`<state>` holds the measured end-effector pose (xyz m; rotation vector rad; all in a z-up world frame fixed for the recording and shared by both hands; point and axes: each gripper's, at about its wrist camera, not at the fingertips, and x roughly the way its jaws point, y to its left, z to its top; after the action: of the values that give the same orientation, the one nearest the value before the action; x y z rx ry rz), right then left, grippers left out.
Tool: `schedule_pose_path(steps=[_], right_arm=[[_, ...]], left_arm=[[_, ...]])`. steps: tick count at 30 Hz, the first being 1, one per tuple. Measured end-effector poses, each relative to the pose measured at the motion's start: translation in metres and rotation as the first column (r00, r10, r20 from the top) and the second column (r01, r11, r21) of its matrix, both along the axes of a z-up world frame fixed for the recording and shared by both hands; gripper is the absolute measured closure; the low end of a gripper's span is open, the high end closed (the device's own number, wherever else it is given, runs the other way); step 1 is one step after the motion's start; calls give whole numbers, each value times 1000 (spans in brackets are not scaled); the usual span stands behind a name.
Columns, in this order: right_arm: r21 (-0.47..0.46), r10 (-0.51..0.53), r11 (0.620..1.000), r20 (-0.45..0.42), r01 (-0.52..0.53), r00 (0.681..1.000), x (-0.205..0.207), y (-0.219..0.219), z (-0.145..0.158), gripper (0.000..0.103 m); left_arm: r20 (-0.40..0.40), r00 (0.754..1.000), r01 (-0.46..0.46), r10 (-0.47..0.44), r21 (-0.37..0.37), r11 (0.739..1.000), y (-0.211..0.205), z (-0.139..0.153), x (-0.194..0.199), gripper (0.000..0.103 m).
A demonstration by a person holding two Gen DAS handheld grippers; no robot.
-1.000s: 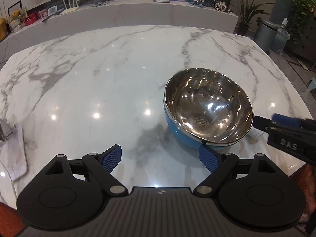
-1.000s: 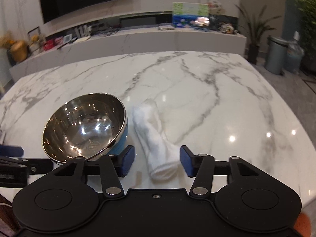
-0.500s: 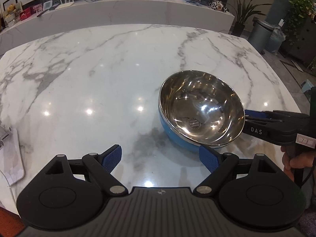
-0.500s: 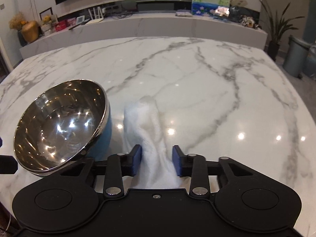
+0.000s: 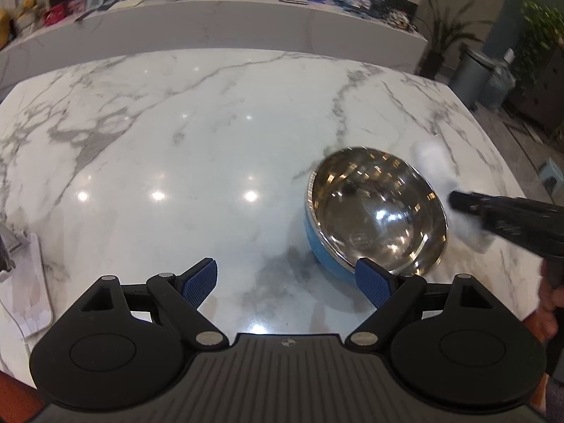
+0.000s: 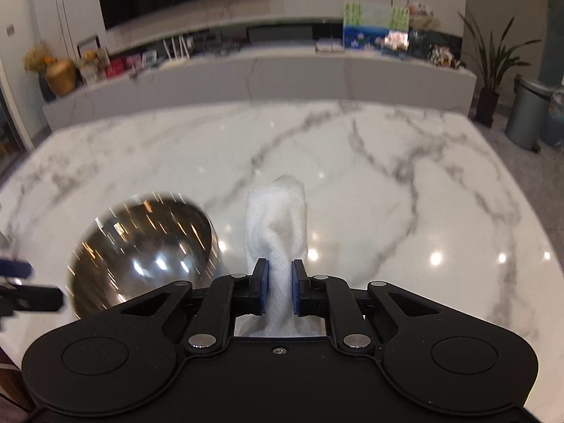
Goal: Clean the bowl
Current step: 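Carry the cloth into the bowl while the left gripper grips the bowl rim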
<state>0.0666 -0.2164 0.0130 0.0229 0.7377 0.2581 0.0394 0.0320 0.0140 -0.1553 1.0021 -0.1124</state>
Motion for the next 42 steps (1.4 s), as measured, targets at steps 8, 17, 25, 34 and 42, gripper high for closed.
schedule_pose_path(steps=[8, 17, 25, 34, 42], right_arm=[[30, 177, 984, 25, -178, 984, -10, 39, 19, 92], [-46, 211, 976, -56, -214, 976, -17, 58, -3, 92], [-76, 210, 973, -82, -216, 974, -20, 62, -6, 92], [-104, 315, 935, -196, -339, 929, 0, 73, -2, 92], [-64, 395, 897, -325, -437, 859, 17, 83, -4, 92]], left_arm=[[-30, 999, -25, 22, -102, 994, 6, -5, 12, 18], [-81, 995, -58, 50, -97, 994, 3, -18, 28, 18], [-192, 981, -65, 41, -121, 991, 0, -33, 40, 18], [-233, 971, 35, -52, -77, 996, -11, -29, 53, 36], [-272, 954, 120, -128, -44, 992, -21, -27, 64, 80]])
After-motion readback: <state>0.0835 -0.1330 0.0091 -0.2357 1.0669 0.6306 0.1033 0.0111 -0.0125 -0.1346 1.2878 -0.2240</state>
